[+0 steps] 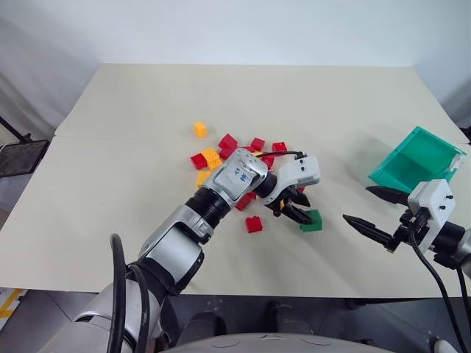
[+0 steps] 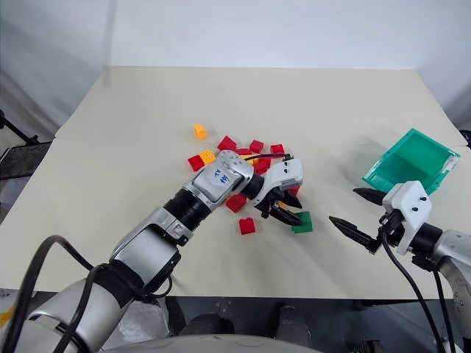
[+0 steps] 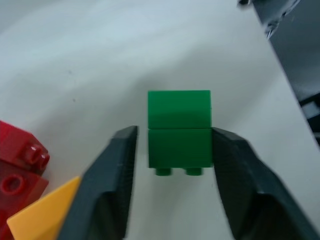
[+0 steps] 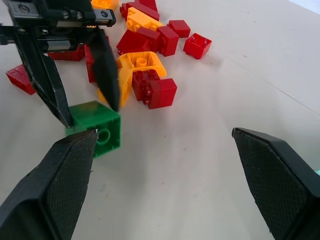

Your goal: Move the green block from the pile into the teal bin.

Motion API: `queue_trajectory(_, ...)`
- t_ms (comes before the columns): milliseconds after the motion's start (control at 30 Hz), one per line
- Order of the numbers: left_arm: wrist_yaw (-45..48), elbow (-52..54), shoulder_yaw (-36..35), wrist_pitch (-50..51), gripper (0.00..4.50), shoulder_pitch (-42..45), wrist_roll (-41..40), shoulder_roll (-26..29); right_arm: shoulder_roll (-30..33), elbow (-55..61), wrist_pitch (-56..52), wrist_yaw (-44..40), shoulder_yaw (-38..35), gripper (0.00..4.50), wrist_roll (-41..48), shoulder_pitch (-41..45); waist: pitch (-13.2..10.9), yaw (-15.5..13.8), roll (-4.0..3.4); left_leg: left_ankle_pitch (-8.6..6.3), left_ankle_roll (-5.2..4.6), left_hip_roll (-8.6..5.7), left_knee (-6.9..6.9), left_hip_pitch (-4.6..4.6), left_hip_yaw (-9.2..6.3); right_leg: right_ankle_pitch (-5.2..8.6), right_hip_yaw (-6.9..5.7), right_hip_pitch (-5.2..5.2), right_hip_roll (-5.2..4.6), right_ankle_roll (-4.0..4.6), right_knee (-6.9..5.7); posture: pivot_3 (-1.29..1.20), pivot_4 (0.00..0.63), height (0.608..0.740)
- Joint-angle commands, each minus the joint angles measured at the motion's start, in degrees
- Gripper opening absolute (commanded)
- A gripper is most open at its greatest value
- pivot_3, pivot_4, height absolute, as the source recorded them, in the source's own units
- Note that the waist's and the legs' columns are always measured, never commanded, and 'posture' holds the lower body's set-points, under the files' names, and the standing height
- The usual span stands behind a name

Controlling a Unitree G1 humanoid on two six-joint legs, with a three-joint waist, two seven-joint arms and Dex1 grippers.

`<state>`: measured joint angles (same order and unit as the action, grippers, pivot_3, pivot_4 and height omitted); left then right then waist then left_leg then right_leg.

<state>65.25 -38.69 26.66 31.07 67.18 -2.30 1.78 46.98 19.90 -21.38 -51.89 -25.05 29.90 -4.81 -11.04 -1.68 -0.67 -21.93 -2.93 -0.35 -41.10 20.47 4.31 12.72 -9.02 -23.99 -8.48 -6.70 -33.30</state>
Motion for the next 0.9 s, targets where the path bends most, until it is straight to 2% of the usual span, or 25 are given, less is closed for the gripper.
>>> queue_trajectory(33, 0.70, 2.53, -2.02, -0.72, 3.66, 1.04, -0.28, 1.26, 0.28, 1.07, 0.03, -0.29, -1.04, 4.50, 1.27, 0.50, 0.00, 0.04, 0.00, 0.00, -0.01, 0.00, 0.01, 0.00, 0.00, 0.00, 0.00, 0.00, 0.00, 0.00, 0.01, 0.00, 0.150, 0.740)
queue_trajectory(100, 0.87, 4.43, -2.91, -0.10, 4.29, 0.37, -0.51, 2.81, 0.73, 0.56, 0.00, -0.63, -0.59, 4.50, 1.26, 1.12, 0.00, 0.05, 0.00, -0.01, -0.01, 0.00, 0.01, 0.00, 0.00, 0.00, -0.01, 0.00, 0.00, -0.01, 0.01, 0.00, 0.150, 0.740)
queue_trajectory(133, 1.42, 7.25, -3.58, 0.56, 4.47, -0.95, -0.83, 5.10, 1.18, 0.11, -0.16, -0.96, -0.14, 4.50, 1.21, 1.84, 0.00, 0.05, 0.00, 0.00, -0.01, 0.00, 0.01, 0.01, 0.00, -0.01, -0.01, 0.00, 0.00, -0.01, 0.01, 0.00, 0.150, 0.740)
queue_trajectory(267, 2.48, 17.37, -6.92, 2.36, 4.47, -5.82, -2.99, 12.05, 2.86, -1.19, -0.97, -2.79, 0.63, 4.50, 1.00, 3.61, 0.01, 0.36, -0.03, -0.01, 0.02, 0.02, 0.02, -0.04, 0.00, -0.01, 0.02, 0.00, 0.00, -0.02, 0.00, 0.00, 0.150, 0.740)
queue_trajectory(400, 3.70, 28.92, -11.78, 1.10, 4.47, -14.45, -5.62, 21.38, 6.07, -2.32, -2.44, -5.29, 1.49, 4.50, 0.89, 4.58, 0.01, 0.34, -0.07, -0.01, 0.04, 0.03, 0.00, -0.06, 0.00, -0.01, 0.03, -0.01, 0.01, -0.01, -0.06, 0.00, 0.150, 0.740)
queue_trajectory(467, 3.70, 32.09, -14.82, 1.22, 4.47, -18.65, -7.91, 24.07, 7.43, -2.67, -3.19, -6.35, 1.29, 4.50, 1.14, 4.86, 0.01, 0.20, -0.06, -0.01, 0.05, 0.03, 0.00, -0.07, 0.00, -0.01, 0.03, 0.00, 0.00, -0.01, -0.06, 0.00, 0.150, 0.740)
queue_trajectory(567, 5.81, 34.67, -22.03, -4.34, 4.47, -28.52, -12.78, 28.21, 9.19, -3.61, -5.44, -7.39, -0.48, 4.50, 2.46, 5.45, 0.02, 0.15, -0.08, -0.02, 0.04, 0.01, -0.11, -0.04, -0.09, -0.03, -0.01, 0.06, -0.04, -0.04, -0.04, 0.00, 0.150, 0.740)
queue_trajectory(633, 7.07, 35.77, -25.72, -8.32, 4.47, -33.41, -15.70, 29.33, 10.69, -4.26, -6.45, -9.05, -1.42, 4.50, 2.73, 4.91, 0.02, 0.17, -0.08, -0.04, 0.06, 0.01, -0.10, -0.06, -0.10, -0.02, 0.01, 0.06, -0.05, -0.04, -0.03, 0.00, 0.150, 0.740)
queue_trajectory(733, 10.51, 35.82, -31.78, -17.71, 4.47, -39.13, -21.73, 27.73, 12.70, -4.14, -8.76, -11.05, -4.39, 4.50, 3.70, 2.89, 0.02, -0.08, -0.08, -0.04, 0.07, 0.02, -0.13, 0.00, -0.22, -0.02, 0.00, 0.07, -0.08, -0.03, 0.00, 0.00, 0.150, 0.740)
queue_trajectory(900, 14.28, 37.53, -34.37, -23.50, 4.47, -44.95, -25.74, 28.59, 14.32, -1.99, -11.39, -14.46, -12.69, 4.50, 3.85, -3.77, 0.04, -0.31, -0.12, -0.08, 0.11, 0.02, -0.19, -0.01, -0.52, -0.05, 0.02, 0.36, -0.09, -0.03, 0.29, 0.00, 0.150, 0.740)
